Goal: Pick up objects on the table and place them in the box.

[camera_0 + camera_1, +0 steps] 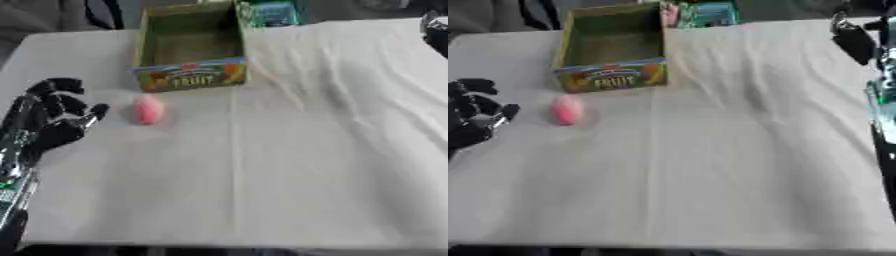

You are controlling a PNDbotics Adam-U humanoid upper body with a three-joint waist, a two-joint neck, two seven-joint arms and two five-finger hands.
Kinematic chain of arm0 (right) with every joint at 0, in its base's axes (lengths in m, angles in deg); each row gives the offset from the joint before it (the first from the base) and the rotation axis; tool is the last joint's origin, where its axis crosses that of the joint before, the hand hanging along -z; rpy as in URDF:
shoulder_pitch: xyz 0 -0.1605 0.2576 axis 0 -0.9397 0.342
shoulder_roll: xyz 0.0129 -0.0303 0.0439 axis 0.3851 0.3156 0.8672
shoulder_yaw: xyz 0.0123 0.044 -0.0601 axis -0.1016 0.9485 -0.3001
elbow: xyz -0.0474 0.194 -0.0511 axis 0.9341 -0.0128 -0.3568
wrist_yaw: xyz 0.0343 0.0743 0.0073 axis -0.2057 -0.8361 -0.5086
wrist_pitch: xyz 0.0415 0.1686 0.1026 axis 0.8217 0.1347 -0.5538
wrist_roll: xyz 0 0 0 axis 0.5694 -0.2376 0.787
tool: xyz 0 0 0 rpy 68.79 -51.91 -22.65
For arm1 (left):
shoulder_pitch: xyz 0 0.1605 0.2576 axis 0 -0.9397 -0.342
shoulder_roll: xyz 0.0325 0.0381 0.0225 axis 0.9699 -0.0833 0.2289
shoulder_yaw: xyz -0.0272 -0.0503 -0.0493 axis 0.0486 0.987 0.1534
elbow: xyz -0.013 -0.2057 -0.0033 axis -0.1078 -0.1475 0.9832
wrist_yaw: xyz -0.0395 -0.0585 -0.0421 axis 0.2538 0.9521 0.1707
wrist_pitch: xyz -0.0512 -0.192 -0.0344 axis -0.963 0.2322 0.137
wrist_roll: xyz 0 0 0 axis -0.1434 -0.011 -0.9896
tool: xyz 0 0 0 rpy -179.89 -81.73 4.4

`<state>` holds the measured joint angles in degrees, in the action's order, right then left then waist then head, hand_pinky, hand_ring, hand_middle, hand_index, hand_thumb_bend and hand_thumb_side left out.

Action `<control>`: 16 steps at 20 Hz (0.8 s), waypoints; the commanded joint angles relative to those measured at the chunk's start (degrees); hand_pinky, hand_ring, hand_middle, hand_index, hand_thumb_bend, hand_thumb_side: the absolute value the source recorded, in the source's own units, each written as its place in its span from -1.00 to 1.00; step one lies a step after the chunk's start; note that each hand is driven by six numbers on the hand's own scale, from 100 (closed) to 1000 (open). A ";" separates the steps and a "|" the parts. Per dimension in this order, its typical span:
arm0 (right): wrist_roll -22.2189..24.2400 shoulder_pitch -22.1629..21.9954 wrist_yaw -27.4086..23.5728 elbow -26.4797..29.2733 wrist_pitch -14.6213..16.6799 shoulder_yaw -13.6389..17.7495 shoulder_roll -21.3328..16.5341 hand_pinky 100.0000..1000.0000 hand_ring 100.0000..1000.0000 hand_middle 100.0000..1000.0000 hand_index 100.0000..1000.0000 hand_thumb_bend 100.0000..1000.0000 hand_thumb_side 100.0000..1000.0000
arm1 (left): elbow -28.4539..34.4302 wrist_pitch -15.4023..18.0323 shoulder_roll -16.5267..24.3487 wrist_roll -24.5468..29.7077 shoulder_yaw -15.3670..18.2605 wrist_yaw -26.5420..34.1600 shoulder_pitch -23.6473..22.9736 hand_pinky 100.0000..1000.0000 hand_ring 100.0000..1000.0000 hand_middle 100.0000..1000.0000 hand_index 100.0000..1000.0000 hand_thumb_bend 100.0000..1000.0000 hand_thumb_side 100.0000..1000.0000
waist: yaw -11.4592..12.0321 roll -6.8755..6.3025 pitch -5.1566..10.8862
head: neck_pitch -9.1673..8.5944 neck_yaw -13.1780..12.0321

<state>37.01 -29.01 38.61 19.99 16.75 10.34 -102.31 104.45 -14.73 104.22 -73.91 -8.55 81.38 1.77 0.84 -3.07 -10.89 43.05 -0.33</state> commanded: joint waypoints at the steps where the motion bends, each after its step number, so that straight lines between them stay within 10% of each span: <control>1: -0.09 1.29 -0.14 1.25 -0.09 0.07 -0.99 0.41 0.73 0.36 0.76 -1.00 -0.18 | 0.98 0.06 1.58 0.02 0.18 -0.32 0.82 0.02 -0.03 0.09 0.32 0.02 -1.00 | 0.00 0.13 1.06 | -0.24 0.11; 16: -0.01 1.27 -0.08 1.43 -0.07 -0.03 -0.95 0.41 0.73 0.36 0.76 -1.00 -0.19 | 0.54 -0.47 3.56 1.13 -0.34 -7.24 2.68 0.03 -0.02 0.11 0.36 0.17 -1.00 | -0.23 0.10 1.21 | -0.22 0.12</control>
<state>37.01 -29.00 38.61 20.03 16.75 10.32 -102.30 104.40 -15.17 105.58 -73.21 -8.94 75.51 3.61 0.69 -3.07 -10.76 43.03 -0.30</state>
